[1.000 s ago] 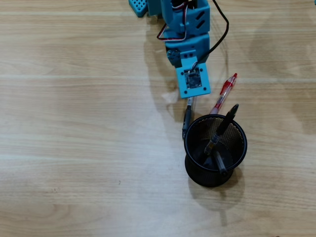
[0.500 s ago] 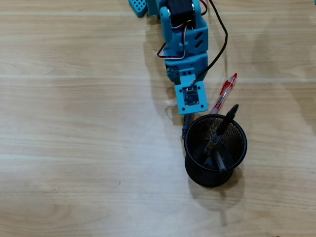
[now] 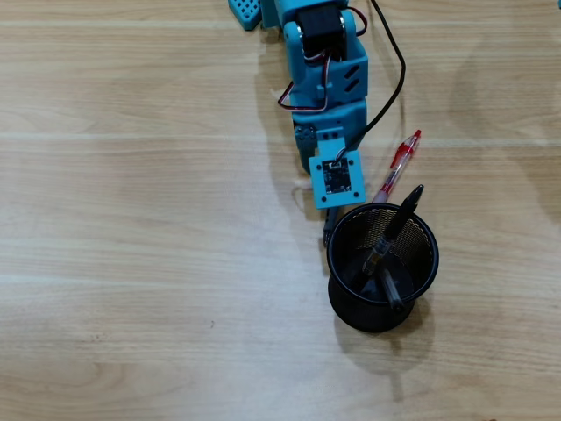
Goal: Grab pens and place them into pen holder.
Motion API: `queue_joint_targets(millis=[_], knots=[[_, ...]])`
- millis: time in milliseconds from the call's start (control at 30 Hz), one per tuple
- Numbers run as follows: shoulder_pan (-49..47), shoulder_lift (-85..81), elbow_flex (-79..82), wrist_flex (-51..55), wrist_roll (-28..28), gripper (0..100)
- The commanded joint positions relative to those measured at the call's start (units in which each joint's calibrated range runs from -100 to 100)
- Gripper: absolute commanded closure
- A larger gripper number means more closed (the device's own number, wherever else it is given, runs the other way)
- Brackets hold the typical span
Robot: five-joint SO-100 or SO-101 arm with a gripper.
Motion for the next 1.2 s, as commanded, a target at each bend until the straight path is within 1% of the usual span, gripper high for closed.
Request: queue_joint_targets(millis=[0, 400, 633, 933, 1167], knots=[[0.3, 0.3, -2.0, -0.7, -0.2, 88], [-0.3, 4.0, -1.5, 0.0, -0.2, 88], [-0.2, 3.5, 3.8, -0.7, -0.2, 88], [-1.2, 3.3, 4.0, -0.7, -0.2, 88], [-1.1, -2.3, 3.6, -0.3, -0.1, 88]])
